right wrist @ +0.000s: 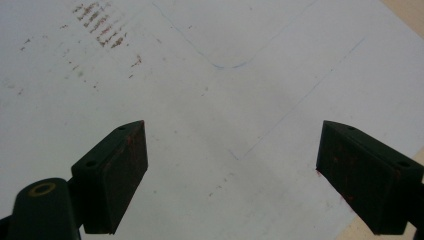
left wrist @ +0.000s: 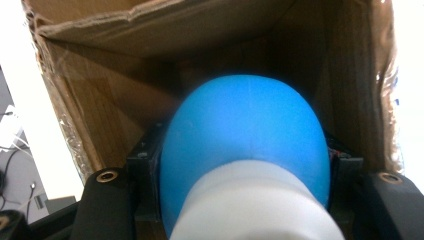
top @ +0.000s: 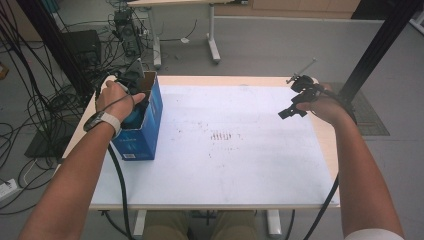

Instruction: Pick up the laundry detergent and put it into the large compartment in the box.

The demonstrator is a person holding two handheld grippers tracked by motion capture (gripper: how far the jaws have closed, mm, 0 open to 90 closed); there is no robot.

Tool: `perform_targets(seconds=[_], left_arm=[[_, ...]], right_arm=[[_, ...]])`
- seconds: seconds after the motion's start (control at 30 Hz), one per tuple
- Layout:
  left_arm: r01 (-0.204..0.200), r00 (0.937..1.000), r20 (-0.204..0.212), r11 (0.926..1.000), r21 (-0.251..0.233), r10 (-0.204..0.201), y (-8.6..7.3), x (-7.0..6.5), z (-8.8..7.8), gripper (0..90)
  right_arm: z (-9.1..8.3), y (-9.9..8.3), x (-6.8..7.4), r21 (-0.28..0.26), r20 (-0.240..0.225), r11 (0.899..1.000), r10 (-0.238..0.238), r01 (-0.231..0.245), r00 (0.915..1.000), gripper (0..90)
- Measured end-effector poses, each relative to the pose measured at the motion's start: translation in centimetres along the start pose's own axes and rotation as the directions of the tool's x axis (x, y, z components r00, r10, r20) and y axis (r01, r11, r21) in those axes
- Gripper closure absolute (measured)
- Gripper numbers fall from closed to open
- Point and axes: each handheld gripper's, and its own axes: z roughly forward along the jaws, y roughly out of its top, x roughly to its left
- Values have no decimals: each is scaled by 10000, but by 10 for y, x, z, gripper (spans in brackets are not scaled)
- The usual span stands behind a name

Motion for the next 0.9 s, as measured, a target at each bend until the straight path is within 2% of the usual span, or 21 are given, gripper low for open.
perform_targets(seconds=[0.9], left_arm=[[71,10000,30,10000,7,-71,-1,2,1,370]], right_arm=[[-1,-3,0,-48,-1,10000,24,-24,10000,133]])
